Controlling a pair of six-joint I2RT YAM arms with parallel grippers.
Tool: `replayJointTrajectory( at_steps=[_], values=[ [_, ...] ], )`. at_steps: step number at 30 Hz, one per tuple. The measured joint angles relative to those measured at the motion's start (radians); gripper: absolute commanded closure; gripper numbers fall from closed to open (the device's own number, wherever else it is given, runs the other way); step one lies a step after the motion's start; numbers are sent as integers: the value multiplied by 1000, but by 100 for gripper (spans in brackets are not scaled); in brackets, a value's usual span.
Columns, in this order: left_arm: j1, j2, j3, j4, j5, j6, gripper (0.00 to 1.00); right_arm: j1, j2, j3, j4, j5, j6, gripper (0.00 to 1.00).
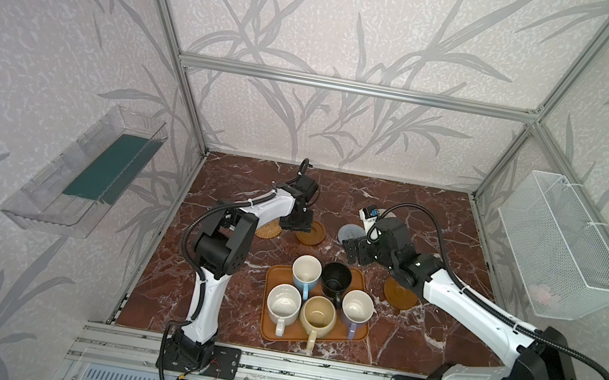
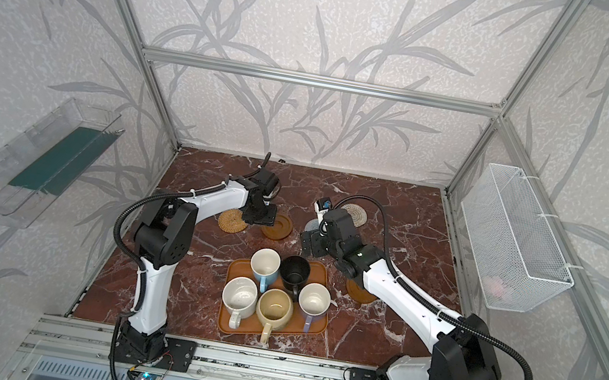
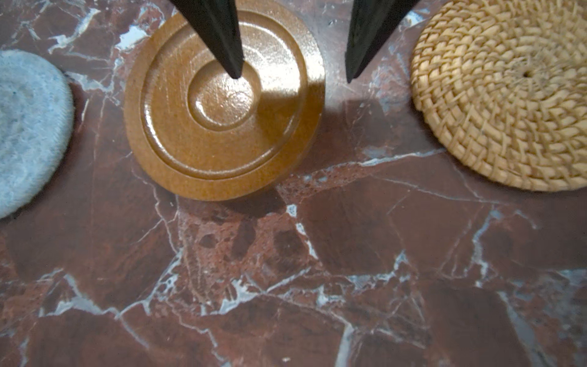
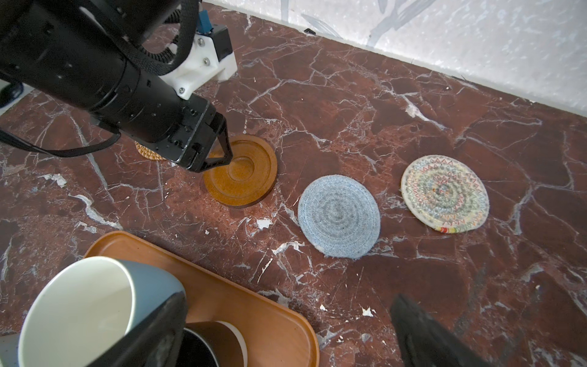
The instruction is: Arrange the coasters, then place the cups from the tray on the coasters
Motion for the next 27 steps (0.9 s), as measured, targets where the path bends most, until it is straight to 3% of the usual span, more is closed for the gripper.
replayJointTrajectory(
  at_steps=[13, 27],
  values=[
    [0, 37, 31, -36, -61, 3, 62, -9, 0, -24, 7, -9, 24, 1],
    [0, 37, 35, -63, -123, 0, 68, -9, 0, -24, 7, -26, 48, 1]
  ],
)
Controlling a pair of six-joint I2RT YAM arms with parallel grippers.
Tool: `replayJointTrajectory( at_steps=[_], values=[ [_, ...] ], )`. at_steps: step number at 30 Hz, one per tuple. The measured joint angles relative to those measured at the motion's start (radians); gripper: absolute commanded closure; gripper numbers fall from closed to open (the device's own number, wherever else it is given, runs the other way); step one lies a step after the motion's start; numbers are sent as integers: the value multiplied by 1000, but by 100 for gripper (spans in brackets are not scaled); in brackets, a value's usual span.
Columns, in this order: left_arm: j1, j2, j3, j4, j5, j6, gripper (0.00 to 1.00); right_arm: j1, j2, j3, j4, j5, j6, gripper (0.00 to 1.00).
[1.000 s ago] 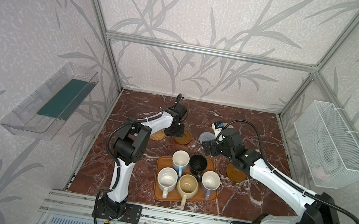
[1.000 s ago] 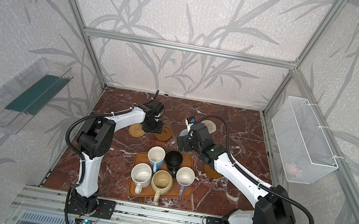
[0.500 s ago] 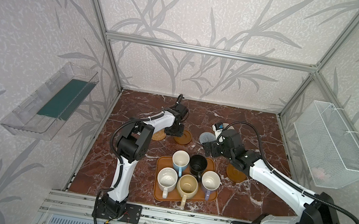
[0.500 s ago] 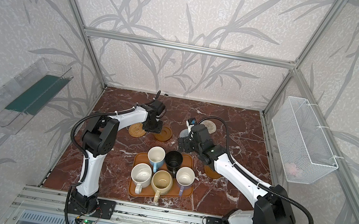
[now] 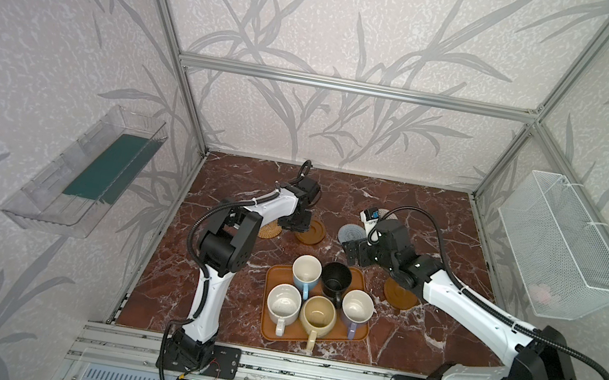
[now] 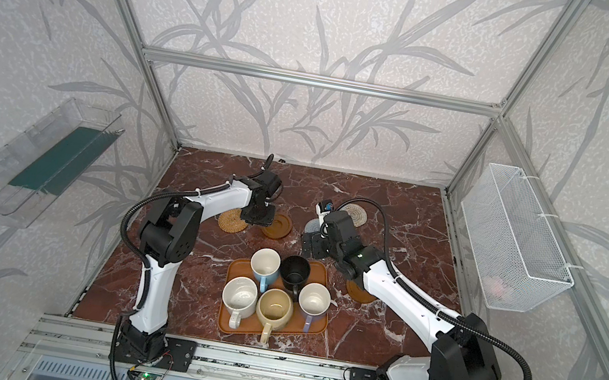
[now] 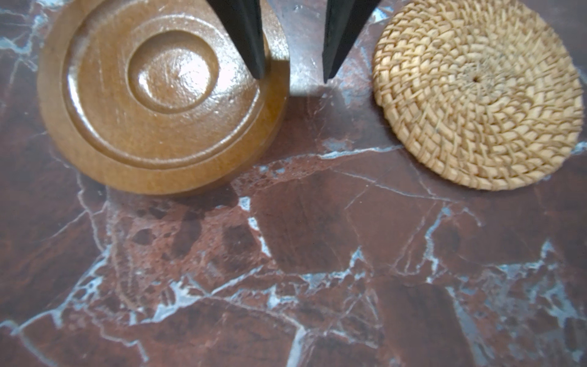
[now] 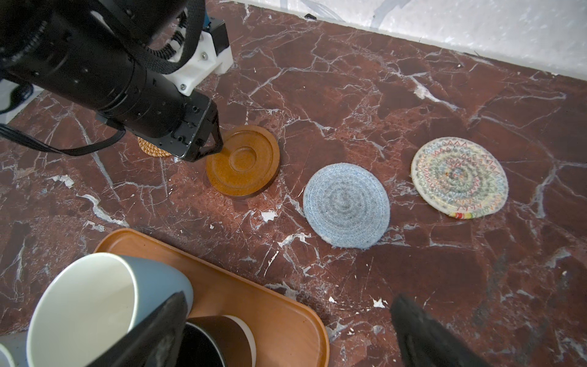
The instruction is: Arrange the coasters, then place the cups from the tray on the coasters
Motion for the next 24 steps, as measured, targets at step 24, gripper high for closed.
replayJointTrajectory(
  at_steps=[24],
  values=[
    [6, -8, 9, -77, 7, -2, 69, 0, 0, -19, 1, 1, 3, 1]
  ],
)
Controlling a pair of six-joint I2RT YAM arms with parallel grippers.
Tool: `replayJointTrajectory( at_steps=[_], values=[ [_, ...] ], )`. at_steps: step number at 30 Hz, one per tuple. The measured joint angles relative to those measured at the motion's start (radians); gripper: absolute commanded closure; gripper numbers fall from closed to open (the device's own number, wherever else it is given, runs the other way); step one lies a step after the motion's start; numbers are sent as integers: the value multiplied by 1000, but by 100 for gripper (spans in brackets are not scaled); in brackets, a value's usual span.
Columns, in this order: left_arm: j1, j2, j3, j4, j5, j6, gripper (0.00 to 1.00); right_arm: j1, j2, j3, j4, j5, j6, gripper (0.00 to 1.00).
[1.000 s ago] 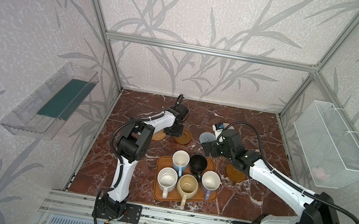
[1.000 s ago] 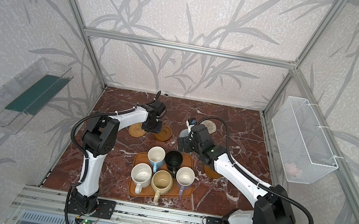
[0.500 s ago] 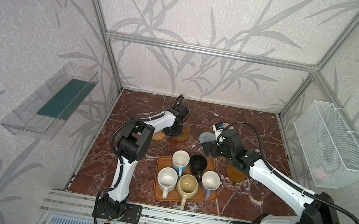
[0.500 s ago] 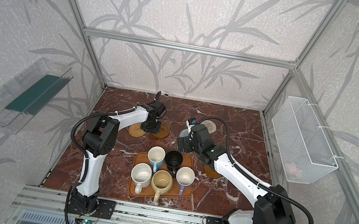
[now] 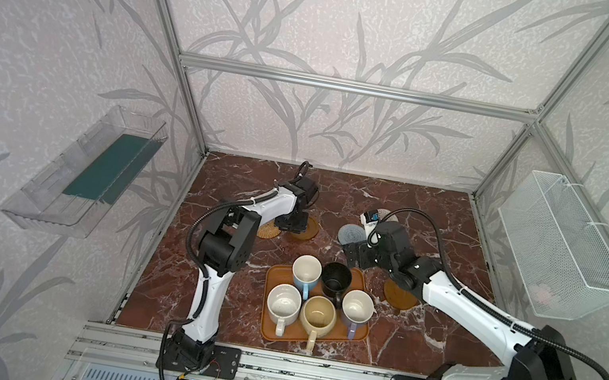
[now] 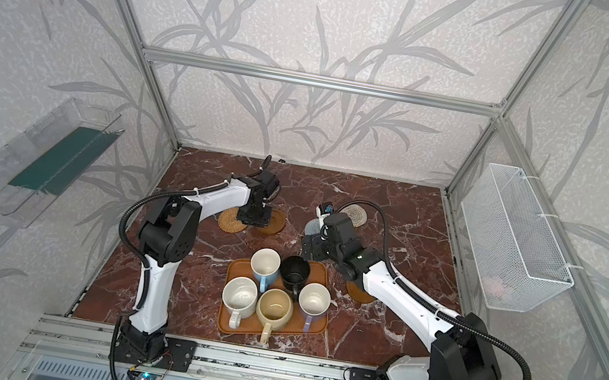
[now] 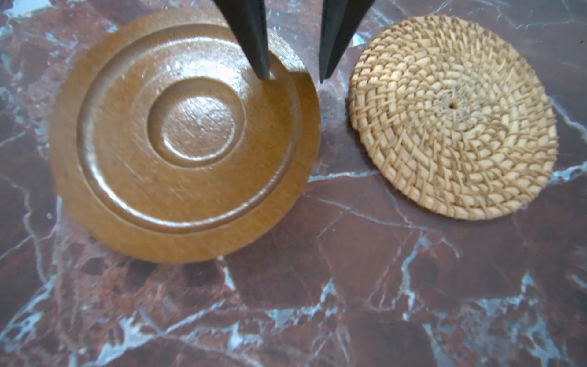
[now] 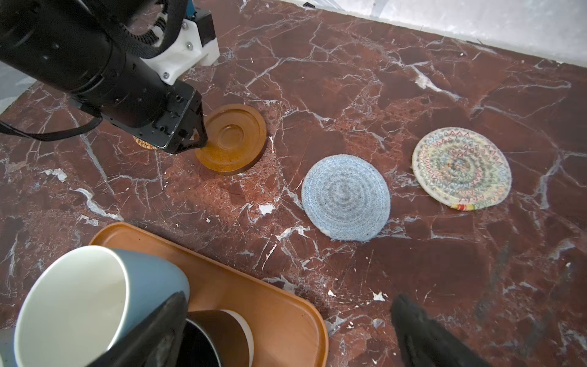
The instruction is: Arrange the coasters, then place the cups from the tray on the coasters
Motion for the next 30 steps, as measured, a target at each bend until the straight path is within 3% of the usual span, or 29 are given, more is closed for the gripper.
replayJointTrajectory(
  at_steps=[11, 14, 22, 27, 30],
  values=[
    [0, -38, 0, -34, 40, -3, 69, 0, 0, -6, 16, 0, 3, 1],
    [0, -43, 20, -45, 41, -1, 64, 0, 0, -6, 22, 1, 5, 1],
    [2, -71, 52, -39, 42, 7, 39, -24, 64, 45, -24, 35, 57, 1],
    [7, -146, 74, -51, 43, 13, 1, -48, 137, 105, -76, 52, 98, 1],
    [7, -225, 84, -38, 59, 5, 1, -62, 174, 125, -94, 51, 124, 5]
  ],
)
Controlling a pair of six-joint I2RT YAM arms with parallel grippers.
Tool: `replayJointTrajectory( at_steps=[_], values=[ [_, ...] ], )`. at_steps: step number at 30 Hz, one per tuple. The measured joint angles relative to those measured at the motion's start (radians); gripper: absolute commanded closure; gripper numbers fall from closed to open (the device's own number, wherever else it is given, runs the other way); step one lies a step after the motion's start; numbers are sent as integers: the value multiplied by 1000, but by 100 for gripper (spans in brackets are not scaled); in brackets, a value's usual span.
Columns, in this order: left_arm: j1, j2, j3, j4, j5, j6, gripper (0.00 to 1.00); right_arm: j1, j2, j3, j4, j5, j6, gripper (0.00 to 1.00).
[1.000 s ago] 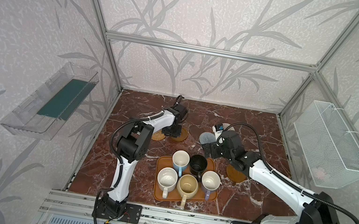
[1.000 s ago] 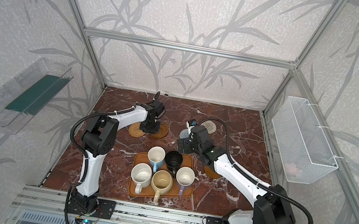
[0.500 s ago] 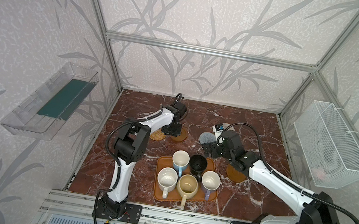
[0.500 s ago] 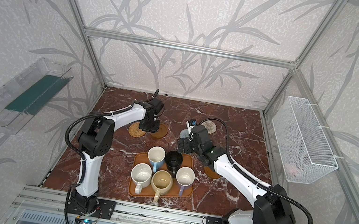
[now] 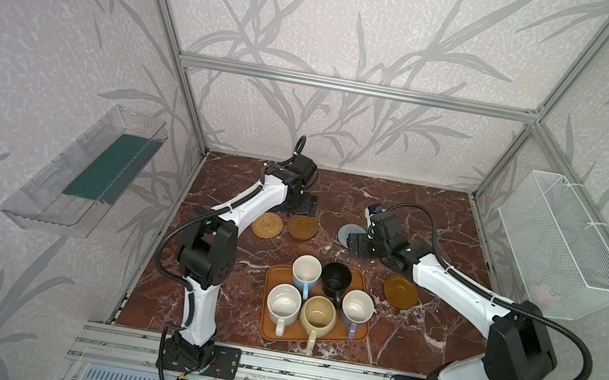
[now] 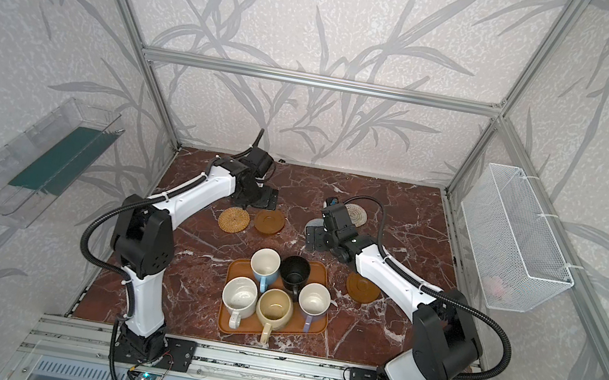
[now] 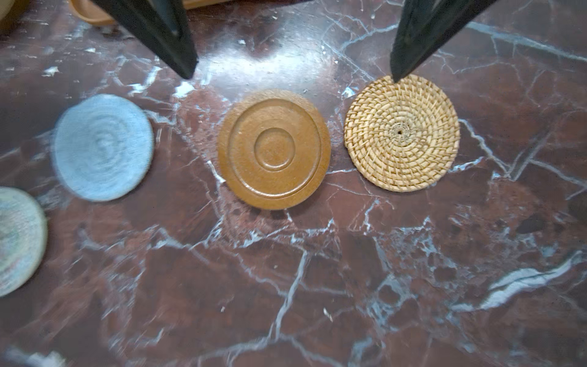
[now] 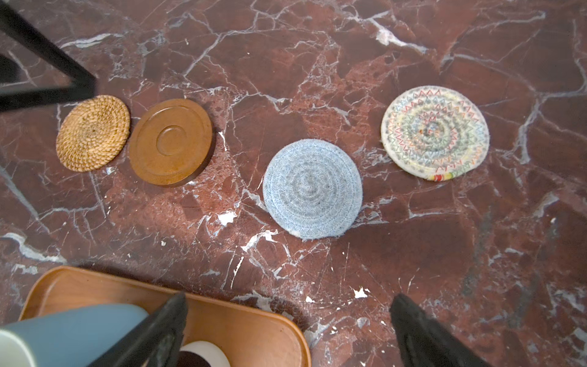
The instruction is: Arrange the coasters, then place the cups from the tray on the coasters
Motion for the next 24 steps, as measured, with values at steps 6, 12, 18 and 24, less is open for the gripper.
replayJointTrajectory(
  at_steps=[6, 12, 18, 24],
  values=[
    [6, -185, -56, 96, 114, -14, 1, -40, 100, 58, -47, -28, 39, 6],
    [21, -273, -154, 165, 276, -43, 1, -69, 214, 125, -65, -69, 56, 10],
    [40, -317, -269, 226, 429, -87, 1, -92, 299, 152, -69, -103, 63, 12],
    [45, -360, -326, 270, 505, -119, 1, -124, 358, 179, -69, -118, 76, 23]
  ],
)
